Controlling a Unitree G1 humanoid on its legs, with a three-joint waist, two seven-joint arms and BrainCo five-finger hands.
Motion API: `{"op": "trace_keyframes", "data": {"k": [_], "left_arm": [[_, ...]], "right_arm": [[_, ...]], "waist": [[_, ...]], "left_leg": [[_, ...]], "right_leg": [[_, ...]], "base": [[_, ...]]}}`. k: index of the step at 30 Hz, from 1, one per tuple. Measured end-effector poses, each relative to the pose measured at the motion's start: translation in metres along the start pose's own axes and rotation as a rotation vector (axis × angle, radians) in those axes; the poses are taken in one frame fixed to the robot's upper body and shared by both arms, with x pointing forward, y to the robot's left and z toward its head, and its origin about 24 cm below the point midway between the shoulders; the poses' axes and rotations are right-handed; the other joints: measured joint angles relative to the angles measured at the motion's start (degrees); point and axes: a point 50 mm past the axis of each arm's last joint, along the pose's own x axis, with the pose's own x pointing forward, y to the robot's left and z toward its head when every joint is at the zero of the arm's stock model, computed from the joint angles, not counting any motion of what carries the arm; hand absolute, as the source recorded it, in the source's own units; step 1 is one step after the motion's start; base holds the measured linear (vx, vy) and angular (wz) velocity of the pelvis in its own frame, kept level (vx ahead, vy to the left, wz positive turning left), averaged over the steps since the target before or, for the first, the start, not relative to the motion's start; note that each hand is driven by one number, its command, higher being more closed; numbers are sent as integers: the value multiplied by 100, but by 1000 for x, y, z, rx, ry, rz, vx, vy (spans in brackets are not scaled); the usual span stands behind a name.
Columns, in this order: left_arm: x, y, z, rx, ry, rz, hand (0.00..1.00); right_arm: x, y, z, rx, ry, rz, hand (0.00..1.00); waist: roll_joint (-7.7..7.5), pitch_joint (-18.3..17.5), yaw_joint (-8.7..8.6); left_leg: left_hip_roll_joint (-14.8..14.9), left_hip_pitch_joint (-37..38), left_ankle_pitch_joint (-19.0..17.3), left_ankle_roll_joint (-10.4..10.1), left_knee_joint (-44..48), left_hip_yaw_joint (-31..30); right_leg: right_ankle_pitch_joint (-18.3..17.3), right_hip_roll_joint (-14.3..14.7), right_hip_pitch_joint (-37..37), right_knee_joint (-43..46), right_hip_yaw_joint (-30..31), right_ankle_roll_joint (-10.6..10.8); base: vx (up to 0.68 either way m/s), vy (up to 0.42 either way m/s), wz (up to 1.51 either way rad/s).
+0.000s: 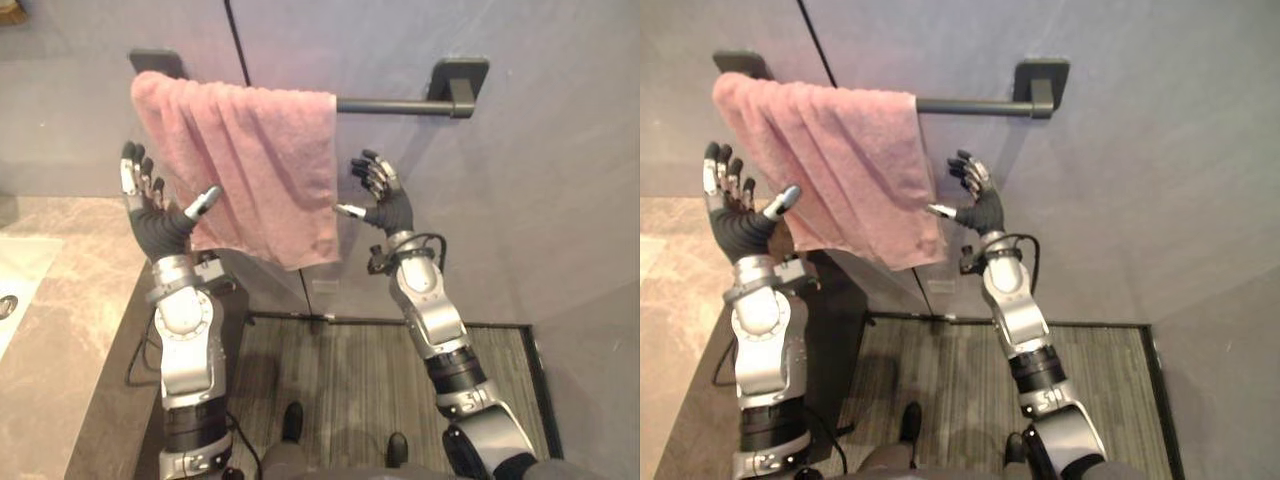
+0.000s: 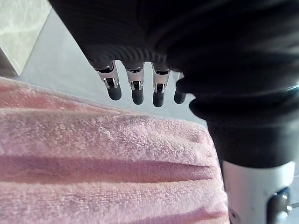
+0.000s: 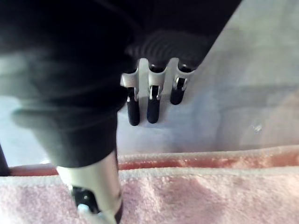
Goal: Organize washtable
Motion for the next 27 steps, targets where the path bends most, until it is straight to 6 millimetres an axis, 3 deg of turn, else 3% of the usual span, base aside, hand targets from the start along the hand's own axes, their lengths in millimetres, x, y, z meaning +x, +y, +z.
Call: {"op": "trace_keyframes", "data": {"k": [4, 11, 15, 22, 25, 26, 27], "left_arm": [[2, 0, 11, -19, -53, 12, 0], [8, -1, 20, -40, -98, 33, 0], [13, -2, 31, -66, -158, 40, 0], [15, 6, 33, -65, -173, 75, 0], [15, 6, 33, -78, -168, 74, 0], [15, 6, 33, -79, -170, 75, 0], [16, 7, 35, -81, -176, 76, 0]], "right_arm": [[18, 4, 24, 34, -78, 15, 0], [37, 12, 43, 47, -126, 49, 0], [45, 17, 49, 68, -129, 68, 0], [55, 24, 55, 105, -126, 89, 0], [56, 24, 52, 111, -110, 92, 0], [58, 26, 52, 112, -105, 100, 100], [60, 29, 53, 120, -102, 118, 100]], "waist": [[4, 73, 15], [13, 194, 131], [19, 315, 147], [24, 513, 188], [19, 538, 292], [19, 551, 311], [14, 591, 312]], "left_leg": [[0, -75, 1, -1, 40, -6], [-2, -173, 32, -39, 33, -23], [1, -212, 116, -56, 1, -84], [8, -252, 225, -71, -96, -165], [9, -267, 253, -49, -96, -173], [9, -267, 258, -51, -96, -177], [11, -270, 280, -62, -96, -185]], "right_leg": [[-3, 4, -74, 30, -2, 0], [-36, 14, -202, 122, -16, -8], [-36, 21, -257, 182, -58, -9], [-35, 25, -278, 206, -162, -9], [-35, 25, -283, 207, -176, -10], [-35, 26, -282, 207, -180, -10], [-35, 28, -281, 207, -187, -10]], "base": [[0, 0, 0], [-10, -3, 1], [-31, -7, 6], [-42, 0, 8], [-8, 2, 3], [0, 0, 0], [0, 0, 0]]}}
